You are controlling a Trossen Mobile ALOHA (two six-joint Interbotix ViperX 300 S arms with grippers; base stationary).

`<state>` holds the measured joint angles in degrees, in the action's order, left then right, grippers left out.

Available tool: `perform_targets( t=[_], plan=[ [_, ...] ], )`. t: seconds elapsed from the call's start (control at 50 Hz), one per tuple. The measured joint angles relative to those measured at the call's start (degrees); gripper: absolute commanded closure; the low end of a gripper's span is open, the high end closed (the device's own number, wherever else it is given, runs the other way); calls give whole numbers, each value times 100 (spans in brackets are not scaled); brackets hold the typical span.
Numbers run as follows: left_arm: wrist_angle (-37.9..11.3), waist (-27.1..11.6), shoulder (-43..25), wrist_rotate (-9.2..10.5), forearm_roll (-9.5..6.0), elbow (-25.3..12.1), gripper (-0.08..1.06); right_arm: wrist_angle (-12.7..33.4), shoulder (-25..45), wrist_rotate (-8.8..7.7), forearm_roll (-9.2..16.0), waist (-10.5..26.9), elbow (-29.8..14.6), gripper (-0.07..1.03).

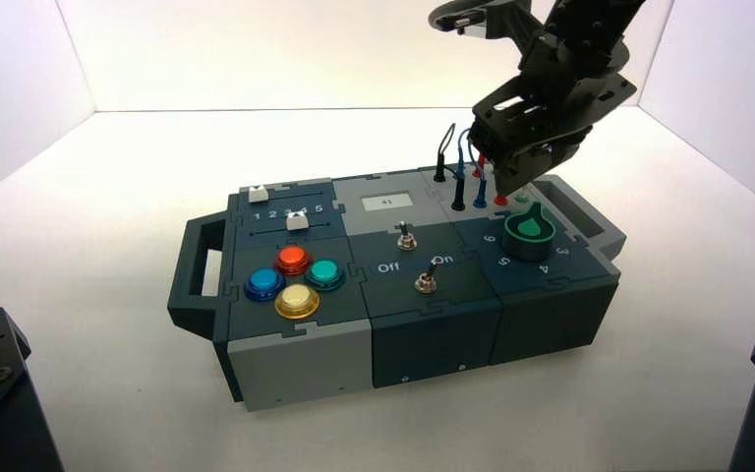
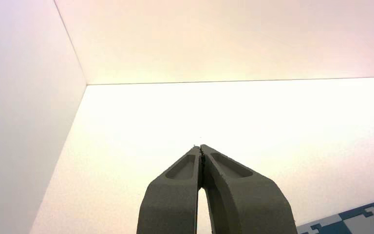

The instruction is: Insert the red wire.

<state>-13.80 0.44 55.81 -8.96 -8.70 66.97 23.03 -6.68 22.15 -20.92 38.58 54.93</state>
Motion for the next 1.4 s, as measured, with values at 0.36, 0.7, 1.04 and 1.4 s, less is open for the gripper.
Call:
perform_targets(
  t=[0.36,0.7,1.04,1.4],
  plan=[
    [0,0,-18,9,0,0,101,308,18,-9,35,18,-141,82],
    [0,0,-18,0,9,-18,101,439,-343,-18,44,18,-141,75],
    [0,9,-18,0,9,-18,101,729,-598,-18,70,18,-211,75],
    [0,18,0,0,9,-9,101,861,-606,-9,141,105,-255,75]
  ],
)
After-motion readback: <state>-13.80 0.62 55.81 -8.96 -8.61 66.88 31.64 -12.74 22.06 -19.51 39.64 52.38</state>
